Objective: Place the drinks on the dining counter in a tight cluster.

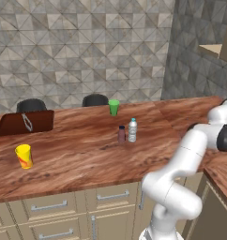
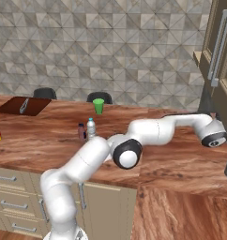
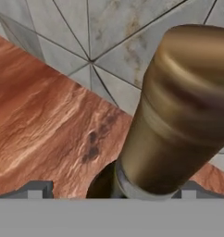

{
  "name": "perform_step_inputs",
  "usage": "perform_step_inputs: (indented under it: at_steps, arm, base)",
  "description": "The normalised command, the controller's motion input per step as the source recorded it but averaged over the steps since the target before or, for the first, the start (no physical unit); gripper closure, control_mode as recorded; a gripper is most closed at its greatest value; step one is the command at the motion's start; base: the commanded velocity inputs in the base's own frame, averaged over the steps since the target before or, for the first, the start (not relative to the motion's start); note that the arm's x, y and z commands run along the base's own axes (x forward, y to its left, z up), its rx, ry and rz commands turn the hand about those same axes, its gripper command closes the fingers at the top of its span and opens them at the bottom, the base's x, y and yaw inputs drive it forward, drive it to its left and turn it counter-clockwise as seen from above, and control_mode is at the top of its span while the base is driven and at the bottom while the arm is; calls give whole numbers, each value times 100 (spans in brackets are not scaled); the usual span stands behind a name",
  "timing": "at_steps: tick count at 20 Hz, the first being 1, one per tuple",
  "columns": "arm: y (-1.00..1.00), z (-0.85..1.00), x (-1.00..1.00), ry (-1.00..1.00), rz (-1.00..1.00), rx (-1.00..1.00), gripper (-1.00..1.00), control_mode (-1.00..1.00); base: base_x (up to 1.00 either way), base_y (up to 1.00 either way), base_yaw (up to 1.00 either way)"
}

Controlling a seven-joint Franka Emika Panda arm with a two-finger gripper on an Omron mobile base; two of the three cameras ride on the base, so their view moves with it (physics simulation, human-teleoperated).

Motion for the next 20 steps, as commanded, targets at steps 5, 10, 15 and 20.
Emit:
perform_step_inputs:
  at_steps: [5,10,15,20]
  arm:
    - [-20,0,10,4,0,0,-100,-100]
    - [-20,-3,-1,5,0,1,-100,-100]
    - [-10,-2,-6,1,0,0,-100,-100]
    - [-10,0,0,0,0,0,100,-100]
  base:
    - [0,0,0]
    - [0,0,0]
    - [0,0,0]
    - [0,0,0]
